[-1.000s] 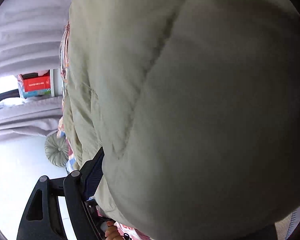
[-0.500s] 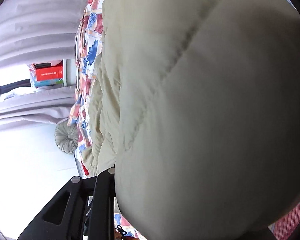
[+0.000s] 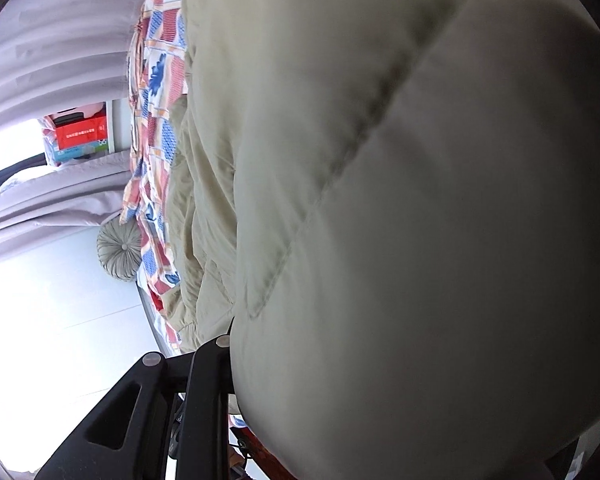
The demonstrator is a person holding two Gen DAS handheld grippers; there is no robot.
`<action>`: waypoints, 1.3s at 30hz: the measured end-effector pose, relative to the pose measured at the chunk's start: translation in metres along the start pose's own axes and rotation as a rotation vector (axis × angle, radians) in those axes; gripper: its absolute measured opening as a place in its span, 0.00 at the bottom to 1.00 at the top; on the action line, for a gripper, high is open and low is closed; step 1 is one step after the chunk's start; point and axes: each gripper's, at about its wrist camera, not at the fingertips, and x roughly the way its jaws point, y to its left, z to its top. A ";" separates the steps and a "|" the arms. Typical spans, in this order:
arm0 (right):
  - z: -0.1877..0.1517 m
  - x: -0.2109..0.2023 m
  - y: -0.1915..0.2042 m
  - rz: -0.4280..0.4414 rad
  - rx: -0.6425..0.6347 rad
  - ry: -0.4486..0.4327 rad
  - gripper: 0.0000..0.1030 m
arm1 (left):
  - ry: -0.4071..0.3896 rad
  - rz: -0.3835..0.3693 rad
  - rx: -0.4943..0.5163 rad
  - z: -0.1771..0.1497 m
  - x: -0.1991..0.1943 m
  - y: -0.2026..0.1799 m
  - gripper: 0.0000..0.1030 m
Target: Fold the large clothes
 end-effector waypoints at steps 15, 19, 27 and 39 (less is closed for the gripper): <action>0.003 -0.003 0.036 -0.231 -0.055 0.019 0.70 | 0.030 0.194 0.060 -0.021 -0.061 0.012 0.55; -0.010 -0.029 0.053 -0.316 -0.140 0.015 0.71 | -0.003 0.223 0.112 -0.021 -0.089 0.001 0.55; -0.043 -0.083 0.093 -0.466 -0.391 -0.140 0.32 | -0.103 0.161 0.209 0.017 -0.105 -0.046 0.43; -0.009 0.056 0.160 -0.348 -0.671 -0.020 0.31 | -0.133 0.105 0.408 0.081 0.045 -0.153 0.43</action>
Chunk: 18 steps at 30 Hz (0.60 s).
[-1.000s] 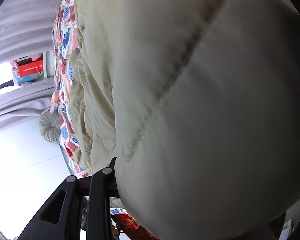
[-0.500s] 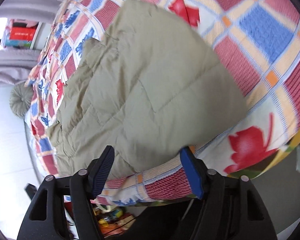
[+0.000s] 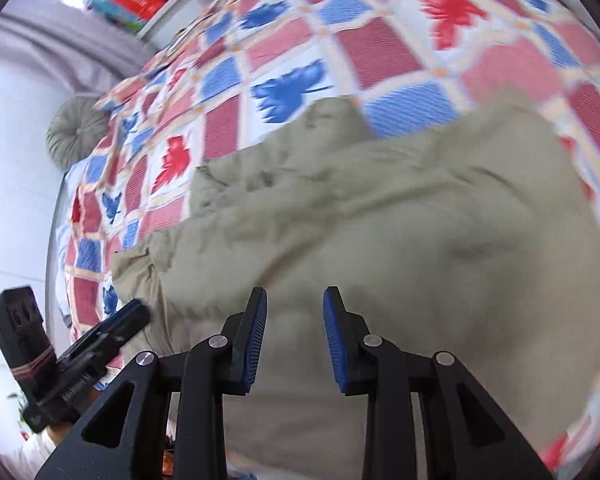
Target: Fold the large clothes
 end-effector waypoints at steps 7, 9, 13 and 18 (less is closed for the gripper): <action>0.015 0.080 -0.007 -0.062 -0.050 0.063 0.24 | 0.029 0.053 0.024 0.006 0.061 0.011 0.43; 0.015 0.087 -0.010 -0.054 -0.050 0.066 0.22 | 0.039 0.043 0.020 0.010 0.064 0.014 0.43; 0.024 0.082 -0.015 -0.048 -0.058 0.094 0.15 | 0.001 0.063 -0.027 0.023 0.043 0.040 0.43; 0.050 0.030 -0.049 -0.201 -0.063 0.002 0.15 | -0.050 0.220 -0.111 0.034 0.020 0.105 0.43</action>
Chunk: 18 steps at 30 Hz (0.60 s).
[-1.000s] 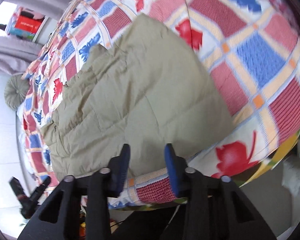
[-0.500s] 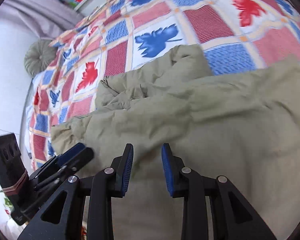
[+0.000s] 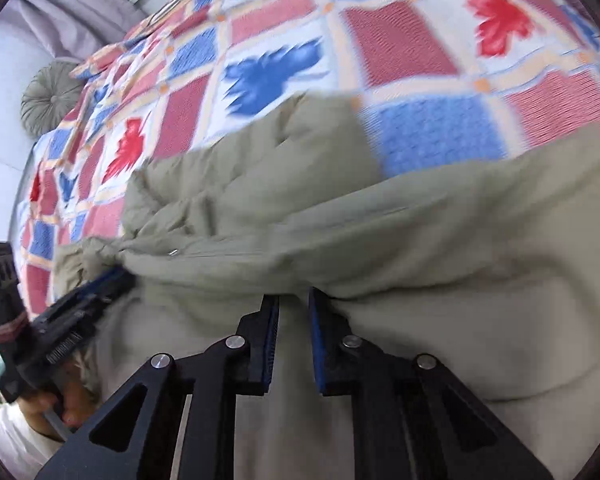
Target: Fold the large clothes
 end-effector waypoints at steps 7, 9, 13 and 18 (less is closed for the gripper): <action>0.016 -0.029 -0.092 -0.170 0.163 -0.044 0.15 | 0.049 0.087 -0.108 -0.001 0.032 0.062 0.43; 0.016 -0.014 -0.107 -0.154 0.199 -0.022 0.14 | 0.049 0.112 -0.081 -0.003 0.042 0.055 0.43; 0.020 0.007 -0.117 -0.143 0.251 -0.030 0.14 | 0.042 0.122 -0.100 0.003 0.058 0.051 0.43; 0.025 0.019 -0.112 -0.173 0.208 -0.046 0.14 | 0.038 0.132 -0.106 0.007 0.063 0.050 0.44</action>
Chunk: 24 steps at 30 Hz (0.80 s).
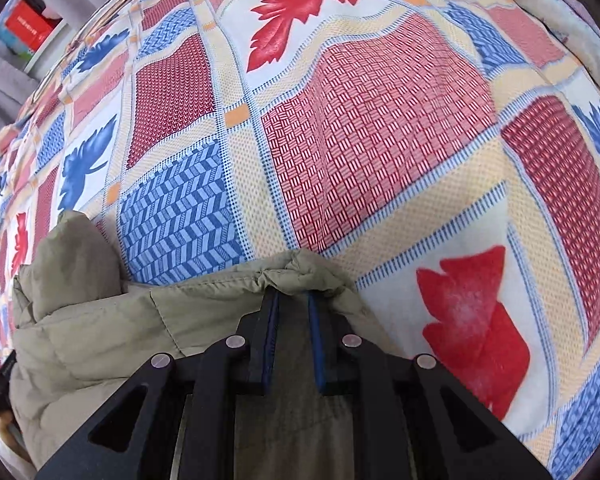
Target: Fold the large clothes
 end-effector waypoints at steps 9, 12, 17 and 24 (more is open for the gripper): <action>-0.001 -0.022 0.019 -0.097 -0.081 -0.015 0.19 | 0.017 0.043 0.031 0.001 -0.044 0.005 0.44; -0.008 -0.039 0.024 -0.093 -0.086 -0.032 0.19 | 0.033 0.026 0.037 -0.006 -0.064 0.012 0.44; -0.028 -0.074 0.031 -0.061 -0.069 -0.054 0.19 | 0.021 0.015 0.011 -0.026 -0.100 0.022 0.81; -0.073 -0.107 0.046 -0.001 -0.042 -0.023 0.49 | 0.084 -0.006 -0.006 -0.061 -0.126 0.027 0.86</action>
